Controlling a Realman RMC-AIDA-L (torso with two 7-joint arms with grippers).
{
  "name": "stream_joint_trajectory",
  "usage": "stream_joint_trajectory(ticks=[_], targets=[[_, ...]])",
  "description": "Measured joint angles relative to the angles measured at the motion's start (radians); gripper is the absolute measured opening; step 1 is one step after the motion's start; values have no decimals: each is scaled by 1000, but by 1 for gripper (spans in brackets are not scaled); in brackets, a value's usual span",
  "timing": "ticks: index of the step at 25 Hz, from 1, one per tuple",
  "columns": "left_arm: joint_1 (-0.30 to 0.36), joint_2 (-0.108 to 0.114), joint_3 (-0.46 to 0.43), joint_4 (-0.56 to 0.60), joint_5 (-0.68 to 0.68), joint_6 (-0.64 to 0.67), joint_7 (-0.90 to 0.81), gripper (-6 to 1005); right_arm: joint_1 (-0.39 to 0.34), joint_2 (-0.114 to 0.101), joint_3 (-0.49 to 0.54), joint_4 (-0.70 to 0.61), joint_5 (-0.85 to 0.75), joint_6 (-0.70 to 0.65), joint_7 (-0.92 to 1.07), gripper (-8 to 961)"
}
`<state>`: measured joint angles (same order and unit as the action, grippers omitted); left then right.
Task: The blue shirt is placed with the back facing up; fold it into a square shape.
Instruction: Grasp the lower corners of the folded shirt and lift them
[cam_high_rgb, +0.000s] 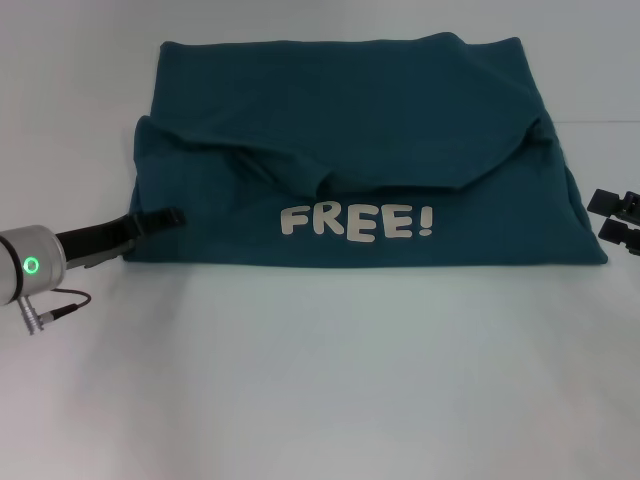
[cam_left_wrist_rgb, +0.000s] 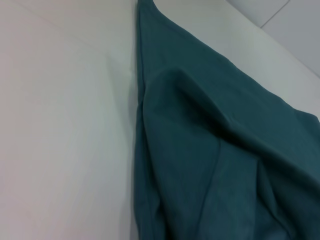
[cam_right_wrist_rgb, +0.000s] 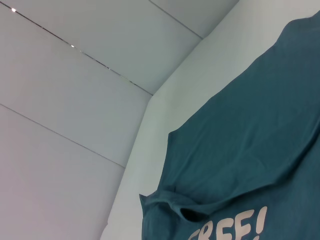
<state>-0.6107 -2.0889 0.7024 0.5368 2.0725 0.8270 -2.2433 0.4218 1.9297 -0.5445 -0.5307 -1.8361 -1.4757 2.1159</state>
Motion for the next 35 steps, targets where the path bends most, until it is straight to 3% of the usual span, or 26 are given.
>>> stream_joint_trajectory(ticks=[14,19,27,35], targets=[[-2,-1,27,8,0,-4,-33,838,-2,0,0,0,0,-8,-1,862],[-1,0,28,9,1,-4,-36,625,-3,0,0,1,0,-9,-1,862],[-1,5,27,11,2,6,-48,418,-5,-2,0,2,-1,-10,-1,861],[-2,13,19,25,2,40,-64,117,-9,-5,6,2,0,-12,-1,861]])
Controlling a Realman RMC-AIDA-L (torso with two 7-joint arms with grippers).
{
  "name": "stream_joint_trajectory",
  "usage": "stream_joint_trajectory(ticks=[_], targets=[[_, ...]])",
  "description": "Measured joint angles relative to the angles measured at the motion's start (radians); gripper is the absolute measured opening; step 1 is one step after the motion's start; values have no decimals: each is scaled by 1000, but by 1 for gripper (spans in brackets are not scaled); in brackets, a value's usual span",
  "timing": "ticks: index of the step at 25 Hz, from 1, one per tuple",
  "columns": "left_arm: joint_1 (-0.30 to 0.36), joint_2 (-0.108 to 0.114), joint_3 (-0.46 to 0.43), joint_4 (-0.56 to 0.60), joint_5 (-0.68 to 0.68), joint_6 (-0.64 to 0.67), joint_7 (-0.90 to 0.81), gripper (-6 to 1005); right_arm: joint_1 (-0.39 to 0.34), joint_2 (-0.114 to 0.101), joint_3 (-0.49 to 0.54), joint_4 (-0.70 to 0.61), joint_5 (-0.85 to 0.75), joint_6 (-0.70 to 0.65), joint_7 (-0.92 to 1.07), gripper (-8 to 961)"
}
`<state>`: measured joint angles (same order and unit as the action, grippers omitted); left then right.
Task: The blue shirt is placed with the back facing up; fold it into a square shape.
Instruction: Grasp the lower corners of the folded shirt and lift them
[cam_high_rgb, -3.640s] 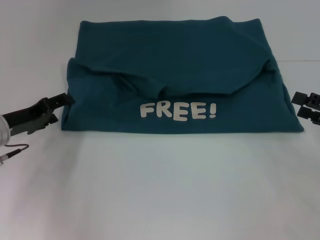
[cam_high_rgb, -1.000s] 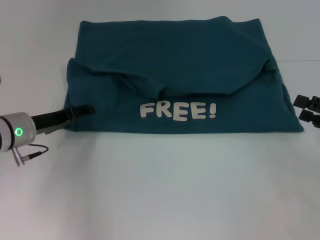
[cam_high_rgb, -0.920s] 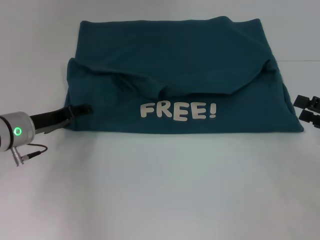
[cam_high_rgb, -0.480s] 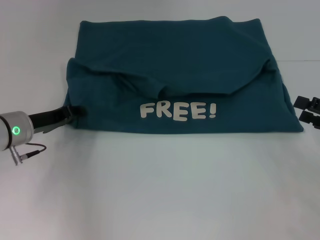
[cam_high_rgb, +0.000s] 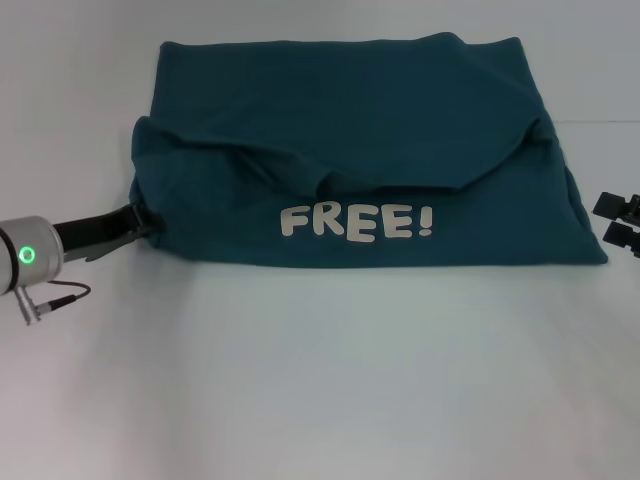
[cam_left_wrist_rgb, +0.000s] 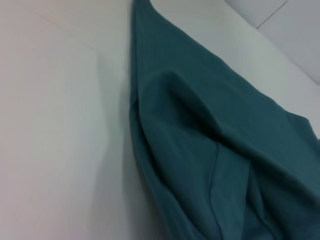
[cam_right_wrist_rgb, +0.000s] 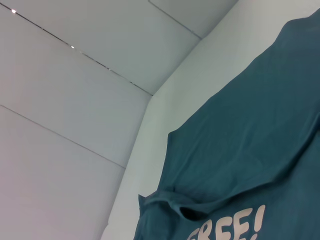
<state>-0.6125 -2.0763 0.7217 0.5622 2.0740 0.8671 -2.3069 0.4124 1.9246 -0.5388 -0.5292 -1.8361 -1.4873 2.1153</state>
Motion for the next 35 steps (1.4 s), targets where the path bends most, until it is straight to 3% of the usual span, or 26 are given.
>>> stream_joint_trajectory(ticks=[3,7,13,15,20,25,30,35], targets=[[4,3,-8,23,-5,29,-11,16,0,-4,0,-2,0,0,0,861],[5,12,-76,41,-11,112,-3,16,4,-19,-10,-10,-26,1,4,862],[-11,43,-99,36,9,189,-69,17,81,-96,-14,-42,-230,28,124,861],[-17,46,-100,36,23,192,-97,17,132,-108,-14,-102,-355,71,203,862],[-19,46,-96,37,24,194,-99,17,209,-101,-15,-144,-507,110,248,862],[-19,47,-96,39,24,194,-100,17,274,-72,-39,-137,-617,159,252,861],[-20,48,-99,40,25,190,-97,17,281,-31,-120,-133,-647,254,250,861],[-20,48,-94,39,25,184,-94,17,273,-19,-132,-132,-654,307,246,857]])
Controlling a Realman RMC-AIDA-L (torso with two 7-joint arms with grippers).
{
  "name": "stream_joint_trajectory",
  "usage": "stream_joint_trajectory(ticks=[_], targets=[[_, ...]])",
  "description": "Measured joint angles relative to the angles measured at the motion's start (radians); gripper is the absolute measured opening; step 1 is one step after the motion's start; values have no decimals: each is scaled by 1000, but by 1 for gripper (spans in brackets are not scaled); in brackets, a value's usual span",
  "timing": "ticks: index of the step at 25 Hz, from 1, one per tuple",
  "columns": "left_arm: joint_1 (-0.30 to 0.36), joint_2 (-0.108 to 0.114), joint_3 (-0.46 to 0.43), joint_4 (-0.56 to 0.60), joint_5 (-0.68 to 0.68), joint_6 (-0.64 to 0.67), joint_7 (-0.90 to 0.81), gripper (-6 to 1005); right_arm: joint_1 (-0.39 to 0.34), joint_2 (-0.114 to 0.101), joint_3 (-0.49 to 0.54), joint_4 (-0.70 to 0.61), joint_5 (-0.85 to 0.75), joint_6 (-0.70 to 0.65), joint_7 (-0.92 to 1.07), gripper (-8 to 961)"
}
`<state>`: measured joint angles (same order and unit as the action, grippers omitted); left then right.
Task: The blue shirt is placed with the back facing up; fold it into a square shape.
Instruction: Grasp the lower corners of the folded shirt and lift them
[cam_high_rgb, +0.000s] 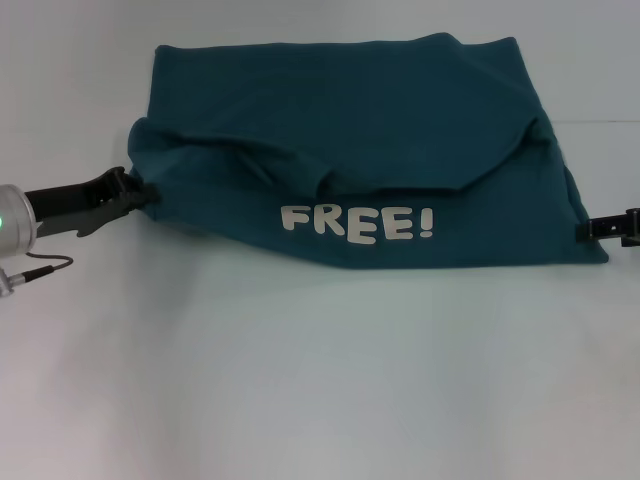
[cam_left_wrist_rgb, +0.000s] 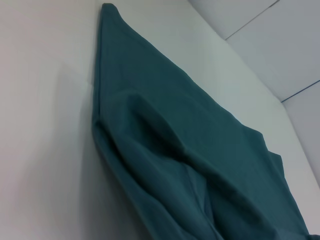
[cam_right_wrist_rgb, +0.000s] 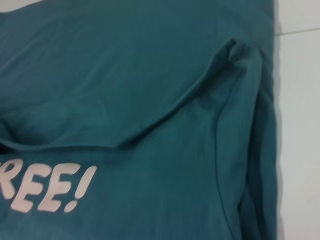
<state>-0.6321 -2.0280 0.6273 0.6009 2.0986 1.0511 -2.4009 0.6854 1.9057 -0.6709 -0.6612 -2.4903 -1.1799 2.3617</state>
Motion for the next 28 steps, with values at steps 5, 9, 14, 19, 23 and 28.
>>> stream_joint_trajectory(ticks=[5,9,14,19,23,28], targets=[[0,-4,0,-4,0,-3,2,16,-3,29,-2,1,0,58,-5,848],[5,-7,0,-5,0,-3,2,16,-3,51,-14,11,-5,110,-13,840],[9,-8,0,-6,0,-3,2,16,1,56,-15,45,-6,157,-15,830],[10,-10,1,-9,0,-4,2,16,11,62,-17,66,-6,174,-34,820],[10,-11,2,-9,0,-3,2,16,15,67,-24,70,-7,182,-33,812],[10,-12,2,-9,0,-3,2,17,11,67,-16,65,8,183,-24,802]])
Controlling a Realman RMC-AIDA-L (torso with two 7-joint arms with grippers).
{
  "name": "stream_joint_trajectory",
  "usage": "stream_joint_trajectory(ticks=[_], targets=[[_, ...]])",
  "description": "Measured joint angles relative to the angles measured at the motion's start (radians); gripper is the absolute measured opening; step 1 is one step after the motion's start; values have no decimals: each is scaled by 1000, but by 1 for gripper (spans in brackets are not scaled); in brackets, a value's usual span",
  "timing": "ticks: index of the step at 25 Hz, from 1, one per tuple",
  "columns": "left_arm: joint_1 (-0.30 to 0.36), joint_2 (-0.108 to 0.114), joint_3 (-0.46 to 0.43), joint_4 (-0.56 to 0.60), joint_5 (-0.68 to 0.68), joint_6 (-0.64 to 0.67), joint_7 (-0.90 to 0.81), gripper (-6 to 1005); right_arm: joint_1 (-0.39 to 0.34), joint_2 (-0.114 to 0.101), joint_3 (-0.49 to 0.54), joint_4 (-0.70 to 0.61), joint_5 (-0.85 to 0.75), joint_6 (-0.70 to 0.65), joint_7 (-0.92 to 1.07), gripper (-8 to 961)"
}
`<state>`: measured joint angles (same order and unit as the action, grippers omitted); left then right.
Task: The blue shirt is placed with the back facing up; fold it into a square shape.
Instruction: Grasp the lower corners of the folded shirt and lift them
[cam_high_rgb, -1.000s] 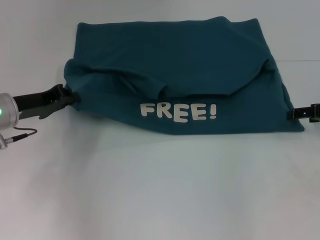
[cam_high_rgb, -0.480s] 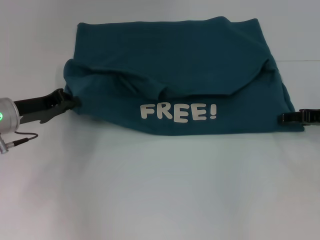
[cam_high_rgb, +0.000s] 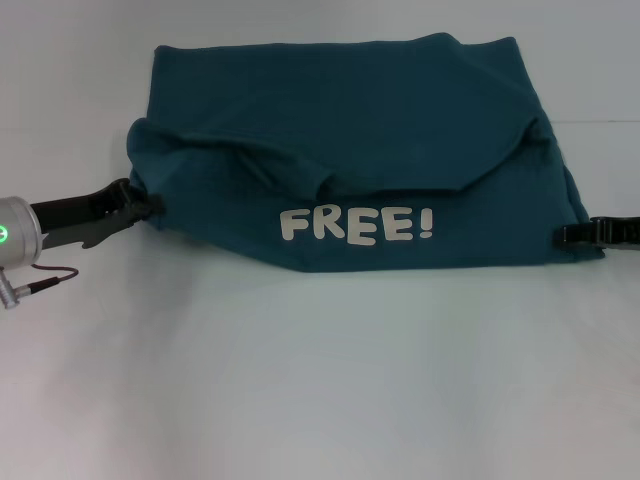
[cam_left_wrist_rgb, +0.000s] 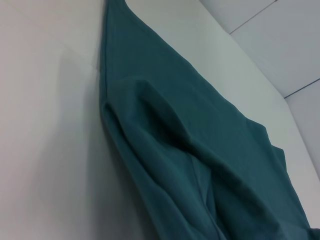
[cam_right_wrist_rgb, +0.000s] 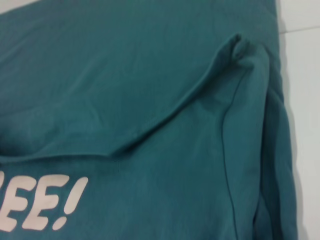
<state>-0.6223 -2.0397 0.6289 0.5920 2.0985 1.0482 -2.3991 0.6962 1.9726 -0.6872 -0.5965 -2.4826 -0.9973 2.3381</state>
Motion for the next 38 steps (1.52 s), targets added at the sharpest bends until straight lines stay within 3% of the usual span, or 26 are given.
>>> stream_joint_trajectory(ticks=[5,19,27,35,36,38], targets=[[1,-1,0,0,0,2,0,17,-2,-2,2,2,9,-2,0,572],[3,-2,0,1,0,12,0,16,-8,-13,0,-8,4,-21,21,118],[22,9,-8,48,59,128,4,17,-30,-41,2,-81,5,-177,59,48],[98,38,-35,192,127,486,-3,16,-57,-98,-1,-143,-30,-486,111,41],[98,38,-35,192,127,486,-3,16,-61,-105,1,-143,-41,-523,117,41],[110,49,-98,240,205,656,-2,16,-68,-112,1,-143,-48,-573,123,41]])
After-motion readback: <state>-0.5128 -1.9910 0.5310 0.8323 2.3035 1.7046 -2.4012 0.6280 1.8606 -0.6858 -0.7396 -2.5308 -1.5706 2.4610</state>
